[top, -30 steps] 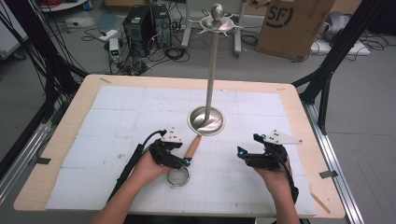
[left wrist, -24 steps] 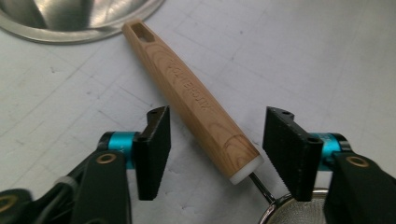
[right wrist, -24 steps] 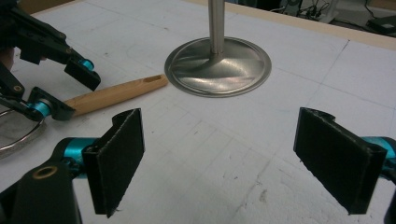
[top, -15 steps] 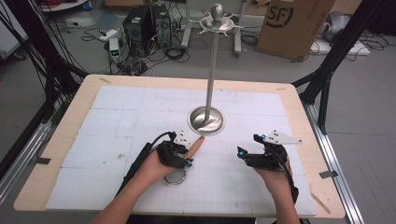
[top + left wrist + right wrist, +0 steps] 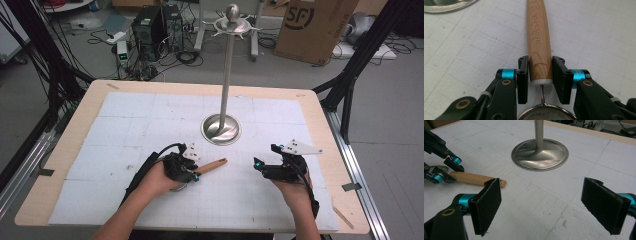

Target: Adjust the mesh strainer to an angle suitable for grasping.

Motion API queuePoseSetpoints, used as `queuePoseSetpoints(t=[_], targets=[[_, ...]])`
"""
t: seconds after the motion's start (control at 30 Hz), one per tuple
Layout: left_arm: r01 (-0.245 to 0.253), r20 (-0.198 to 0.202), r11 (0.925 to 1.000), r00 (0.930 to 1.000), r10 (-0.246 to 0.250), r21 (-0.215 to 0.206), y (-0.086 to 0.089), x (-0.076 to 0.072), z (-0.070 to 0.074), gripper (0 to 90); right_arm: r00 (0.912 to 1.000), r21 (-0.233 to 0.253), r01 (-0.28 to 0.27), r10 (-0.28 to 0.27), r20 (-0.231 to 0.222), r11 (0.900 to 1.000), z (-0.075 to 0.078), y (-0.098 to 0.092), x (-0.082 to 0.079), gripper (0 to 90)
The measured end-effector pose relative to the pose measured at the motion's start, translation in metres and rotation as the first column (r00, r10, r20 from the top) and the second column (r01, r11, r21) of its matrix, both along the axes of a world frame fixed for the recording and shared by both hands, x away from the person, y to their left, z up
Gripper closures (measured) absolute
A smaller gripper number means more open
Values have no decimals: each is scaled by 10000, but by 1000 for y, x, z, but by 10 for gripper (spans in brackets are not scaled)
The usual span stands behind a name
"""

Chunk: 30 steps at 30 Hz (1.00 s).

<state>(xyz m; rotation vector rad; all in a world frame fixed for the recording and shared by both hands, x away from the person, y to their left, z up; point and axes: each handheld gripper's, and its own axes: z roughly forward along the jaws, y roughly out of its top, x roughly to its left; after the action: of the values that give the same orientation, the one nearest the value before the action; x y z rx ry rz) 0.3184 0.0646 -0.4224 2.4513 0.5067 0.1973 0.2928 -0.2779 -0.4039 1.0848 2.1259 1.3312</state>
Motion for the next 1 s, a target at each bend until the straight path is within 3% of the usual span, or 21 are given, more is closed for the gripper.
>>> queuePoseSetpoints(t=[0.43,0.7,0.87,1.0], targets=[[-178,-279,9998,9995,178,-15,1,0,0,591,10000,-4,-26,26,-20,10000,0,1,0,155],[-32,-423,9984,9991,55,557,-6,3,5,537,10000,13,-26,26,-28,10000,0,1,0,155],[214,-604,9932,9981,-145,1145,-11,6,3,527,10000,18,-35,35,-39,10000,0,0,0,155],[125,-708,9884,9975,-17,1514,-16,8,4,483,10000,40,-24,24,-75,10000,0,0,0,154]])
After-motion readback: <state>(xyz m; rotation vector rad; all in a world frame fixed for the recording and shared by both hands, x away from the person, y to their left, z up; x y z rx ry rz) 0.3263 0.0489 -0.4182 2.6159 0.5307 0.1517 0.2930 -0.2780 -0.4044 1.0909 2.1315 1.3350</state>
